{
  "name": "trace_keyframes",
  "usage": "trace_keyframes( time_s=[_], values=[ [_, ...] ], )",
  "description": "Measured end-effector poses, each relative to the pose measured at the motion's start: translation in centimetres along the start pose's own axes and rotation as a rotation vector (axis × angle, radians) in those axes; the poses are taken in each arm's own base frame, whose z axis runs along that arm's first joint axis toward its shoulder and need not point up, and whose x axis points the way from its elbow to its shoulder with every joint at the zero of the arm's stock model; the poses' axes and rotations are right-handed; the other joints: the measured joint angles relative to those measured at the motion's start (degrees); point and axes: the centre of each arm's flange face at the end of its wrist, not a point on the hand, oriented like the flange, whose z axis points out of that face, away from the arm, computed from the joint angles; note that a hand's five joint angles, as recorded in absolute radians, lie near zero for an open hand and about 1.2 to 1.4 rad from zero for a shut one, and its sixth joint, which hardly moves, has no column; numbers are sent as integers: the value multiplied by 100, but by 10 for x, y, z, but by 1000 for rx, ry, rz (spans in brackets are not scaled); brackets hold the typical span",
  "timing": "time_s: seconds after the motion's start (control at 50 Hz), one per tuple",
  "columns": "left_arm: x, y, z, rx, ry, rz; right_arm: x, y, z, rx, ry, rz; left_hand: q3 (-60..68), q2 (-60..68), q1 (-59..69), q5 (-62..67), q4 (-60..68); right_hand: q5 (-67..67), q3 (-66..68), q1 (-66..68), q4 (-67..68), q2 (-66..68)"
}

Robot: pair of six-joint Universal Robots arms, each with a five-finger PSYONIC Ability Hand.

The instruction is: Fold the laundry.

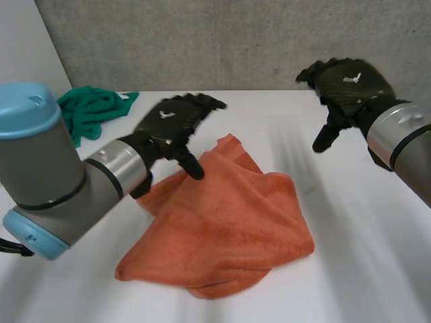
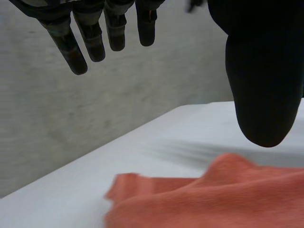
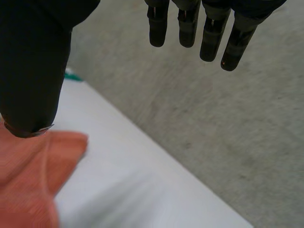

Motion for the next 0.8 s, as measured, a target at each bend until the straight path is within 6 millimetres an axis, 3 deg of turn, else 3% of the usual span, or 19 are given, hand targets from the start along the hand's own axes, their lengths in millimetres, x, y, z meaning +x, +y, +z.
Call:
trace_keyframes(
  time_s=[0.08, 0.18, 0.34, 0.54, 0.8],
  values=[
    [-18, 1, -4, -22, -98, -7, -10, 14, -2, -103, -71, -77, 7, 13, 20, 0, 17, 0, 2, 0, 0, 0],
    [-28, 23, -19, -167, -225, -10, -23, 40, -11, -281, -193, -218, 13, 82, 21, 22, 51, 0, 2, 0, 0, 0],
    [-15, 60, -51, -422, -292, 35, -32, 69, -3, -332, -263, -321, 286, 356, 395, 275, 370, 0, 0, 0, 0, 0],
    [-2, 85, -68, -494, -279, 44, -40, 95, 22, -329, -266, -303, 286, 363, 395, 281, 382, 0, 0, 0, 0, 0],
    [12, 95, -60, -429, -235, 74, -47, 108, 8, -439, -270, -114, 286, 363, 395, 282, 382, 0, 0, 0, 0, 0]
  ],
)
